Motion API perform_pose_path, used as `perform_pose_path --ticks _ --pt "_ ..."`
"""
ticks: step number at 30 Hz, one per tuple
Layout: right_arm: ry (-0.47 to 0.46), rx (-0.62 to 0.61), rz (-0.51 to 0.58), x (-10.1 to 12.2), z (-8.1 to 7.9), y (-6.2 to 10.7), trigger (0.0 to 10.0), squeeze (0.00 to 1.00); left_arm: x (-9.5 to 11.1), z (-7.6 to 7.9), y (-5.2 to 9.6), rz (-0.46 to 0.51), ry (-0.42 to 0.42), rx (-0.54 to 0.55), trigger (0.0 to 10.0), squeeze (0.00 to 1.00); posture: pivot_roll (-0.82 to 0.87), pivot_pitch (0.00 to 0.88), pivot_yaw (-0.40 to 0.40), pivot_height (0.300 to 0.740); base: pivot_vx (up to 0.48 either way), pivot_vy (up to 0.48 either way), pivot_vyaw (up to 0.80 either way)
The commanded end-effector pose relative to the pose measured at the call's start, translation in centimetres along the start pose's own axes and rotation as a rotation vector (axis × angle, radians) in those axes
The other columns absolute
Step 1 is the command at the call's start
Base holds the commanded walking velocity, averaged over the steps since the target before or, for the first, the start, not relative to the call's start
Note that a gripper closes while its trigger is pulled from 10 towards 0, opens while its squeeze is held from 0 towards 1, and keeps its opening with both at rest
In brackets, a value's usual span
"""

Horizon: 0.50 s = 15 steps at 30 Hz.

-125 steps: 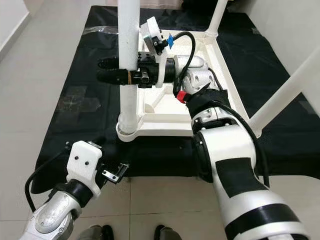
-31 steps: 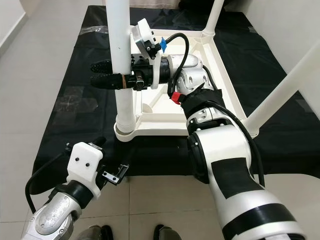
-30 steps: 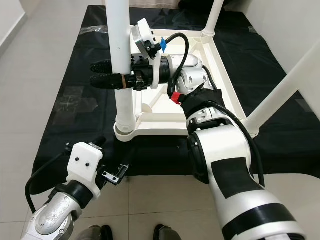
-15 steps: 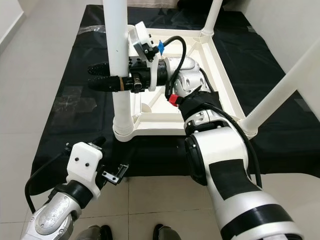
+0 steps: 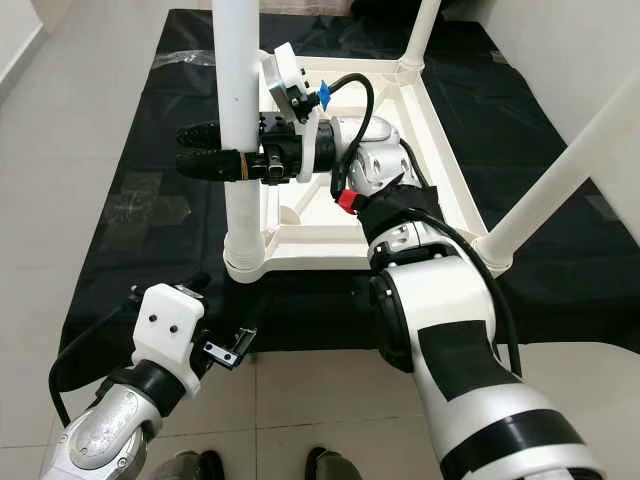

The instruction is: Building children table

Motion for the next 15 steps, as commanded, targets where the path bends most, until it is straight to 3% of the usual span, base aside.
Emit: perform_pose_path --ticks 1,15 --pt "-0.034 0.025 -0.015 -1.4 -0.6 -0.6 10.0 0.00 -0.2 -0.1 0.1 -0.009 -0.006 0.004 10.0 0.00 0.11 0.239 -0.094 0.740 0.000 0.000 0.00" --pt "-0.059 -0.209 -0.070 -4.4 0.2 -0.9 10.0 0.00 -0.2 0.0 0.1 -0.005 -0.007 0.001 10.0 0.00 0.11 0.221 -0.091 0.740 0.000 0.000 0.00"
Point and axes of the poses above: a point about 5 cm out from each wrist's last joint towards the gripper, its own y axis pointing back from the gripper into the wrist, its own x axis along the axis of the wrist's last joint, z = x × y, the point moved 3 cm from there along -y, pointing out of the wrist towards the gripper, and after that the axes turned 5 degrees about y, right-handed, at the moved point
